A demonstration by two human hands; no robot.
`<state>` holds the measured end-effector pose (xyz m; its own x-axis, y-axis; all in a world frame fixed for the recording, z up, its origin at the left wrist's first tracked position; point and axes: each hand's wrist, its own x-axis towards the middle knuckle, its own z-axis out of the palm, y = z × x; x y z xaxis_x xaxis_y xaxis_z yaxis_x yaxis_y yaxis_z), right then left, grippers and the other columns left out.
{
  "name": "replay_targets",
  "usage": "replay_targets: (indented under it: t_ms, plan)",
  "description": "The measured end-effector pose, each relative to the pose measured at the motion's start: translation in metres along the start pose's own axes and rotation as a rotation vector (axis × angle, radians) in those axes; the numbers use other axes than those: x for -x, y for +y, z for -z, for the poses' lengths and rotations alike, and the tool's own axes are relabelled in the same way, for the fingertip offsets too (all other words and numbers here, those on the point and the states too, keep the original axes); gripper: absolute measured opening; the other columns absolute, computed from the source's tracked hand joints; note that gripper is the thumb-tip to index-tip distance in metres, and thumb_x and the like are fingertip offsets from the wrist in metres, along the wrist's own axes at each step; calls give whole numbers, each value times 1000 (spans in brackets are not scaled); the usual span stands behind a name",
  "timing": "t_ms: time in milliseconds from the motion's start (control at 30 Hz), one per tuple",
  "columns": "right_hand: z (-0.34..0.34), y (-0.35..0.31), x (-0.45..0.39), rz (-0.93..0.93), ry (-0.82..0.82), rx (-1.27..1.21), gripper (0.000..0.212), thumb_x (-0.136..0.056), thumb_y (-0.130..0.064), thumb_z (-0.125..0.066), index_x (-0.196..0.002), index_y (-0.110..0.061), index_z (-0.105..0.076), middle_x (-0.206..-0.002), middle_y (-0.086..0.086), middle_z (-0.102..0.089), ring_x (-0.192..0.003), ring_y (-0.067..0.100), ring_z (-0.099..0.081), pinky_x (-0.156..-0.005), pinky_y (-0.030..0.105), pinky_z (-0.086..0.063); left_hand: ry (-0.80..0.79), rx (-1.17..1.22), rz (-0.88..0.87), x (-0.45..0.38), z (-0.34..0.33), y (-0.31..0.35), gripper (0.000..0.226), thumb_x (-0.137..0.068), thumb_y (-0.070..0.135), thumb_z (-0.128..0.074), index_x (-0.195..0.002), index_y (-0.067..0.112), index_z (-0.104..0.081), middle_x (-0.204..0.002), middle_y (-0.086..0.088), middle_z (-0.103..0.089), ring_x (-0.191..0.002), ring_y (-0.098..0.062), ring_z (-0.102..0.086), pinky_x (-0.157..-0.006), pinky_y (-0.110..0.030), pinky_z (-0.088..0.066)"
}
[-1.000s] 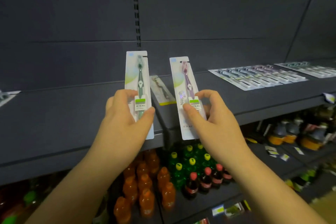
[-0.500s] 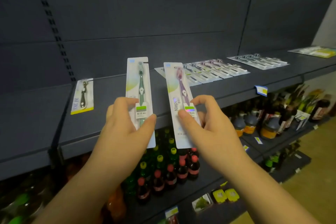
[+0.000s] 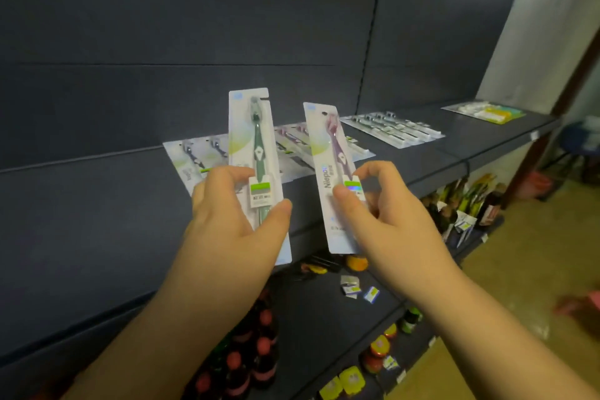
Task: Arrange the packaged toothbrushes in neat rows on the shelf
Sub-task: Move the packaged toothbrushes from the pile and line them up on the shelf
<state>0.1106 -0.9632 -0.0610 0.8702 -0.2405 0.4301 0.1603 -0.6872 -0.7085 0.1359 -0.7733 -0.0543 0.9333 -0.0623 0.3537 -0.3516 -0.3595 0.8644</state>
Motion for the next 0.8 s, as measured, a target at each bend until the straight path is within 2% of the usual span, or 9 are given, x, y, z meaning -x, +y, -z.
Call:
replay_targets:
  t_ms: [100, 167, 233, 300, 400, 533, 633, 700, 800]
  plan:
    - [15, 25, -26, -35, -1, 63, 30, -90, -62, -50, -104, -36, -43, -55, 0, -55, -46, 9, -49, -50, 34, -39, -56, -1, 3, -23, -33, 4, 34, -86, 46, -60, -108, 45, -34, -121, 18, -40, -88, 10, -51, -62, -9, -40]
    - [23, 42, -41, -40, 0, 108, 30, -90, -62, -49, -105, -37, -43, -55, 2, -56, -46, 9, -50, -50, 36, -41, -88, 13, -21, -34, -56, 7, 35, -85, 45, -60, -109, 45, -34, -122, 19, -39, -92, 15, -49, -63, -3, -41]
    - [30, 57, -53, -28, 8, 178, 30, -91, -62, -48, -106, -38, -41, -57, 0, -56, -49, 8, -53, -49, 35, -42, -114, 1, -53, -42, -77, 10, 36, -82, 46, -59, -108, 45, -34, -121, 20, -35, -93, 26, -42, -66, 5, -35]
    - [38, 71, -61, -27, 15, 208, 31, -91, -63, -47, -108, -38, -40, -56, -5, -54, -52, 7, -54, -48, 31, -39, -137, -32, -60, -51, -96, 13, 36, -81, 48, -56, -107, 47, -31, -120, 20, -33, -90, 32, -37, -66, 5, -34]
    - [51, 94, -72, -41, 17, 216, 30, -91, -63, -47, -108, -39, -41, -54, -7, -54, -52, 6, -56, -47, 30, -39, -127, -69, -45, -64, -120, 15, 36, -82, 47, -58, -105, 47, -30, -119, 19, -33, -91, 24, -43, -65, 0, -38]
    - [73, 131, -90, -46, 5, 173, 29, -92, -61, -48, -107, -37, -40, -54, -7, -57, -48, 7, -56, -46, 34, -45, -65, -107, -7, -80, -154, 20, 38, -85, 41, -62, -110, 41, -34, -122, 9, -36, -86, 2, -51, -60, -10, -40]
    - [92, 158, -107, -16, -36, 190, 31, -91, -62, -46, -109, -38, -40, -60, -6, -58, -57, 3, -57, -47, 28, -44, -1, -131, 20, -89, -180, 28, 37, -86, 38, -63, -112, 39, -36, -124, 6, -40, -85, 2, -50, -57, -11, -38]
    - [108, 177, -120, 2, -67, 183, 31, -92, -62, -46, -111, -38, -40, -62, -8, -56, -61, 0, -57, -44, 21, -39, 36, -132, 42, -93, -201, 37, 36, -87, 38, -63, -111, 39, -36, -125, 5, -41, -85, 2, -51, -60, -13, -40]
    - [135, 205, -140, 54, -119, 161, 29, -93, -60, -47, -112, -39, -40, -56, -11, -48, -57, 0, -54, -44, 20, -35, 82, -157, 72, -99, -237, 55, 36, -89, 38, -61, -114, 39, -36, -125, 7, -39, -81, 4, -51, -58, -12, -40]
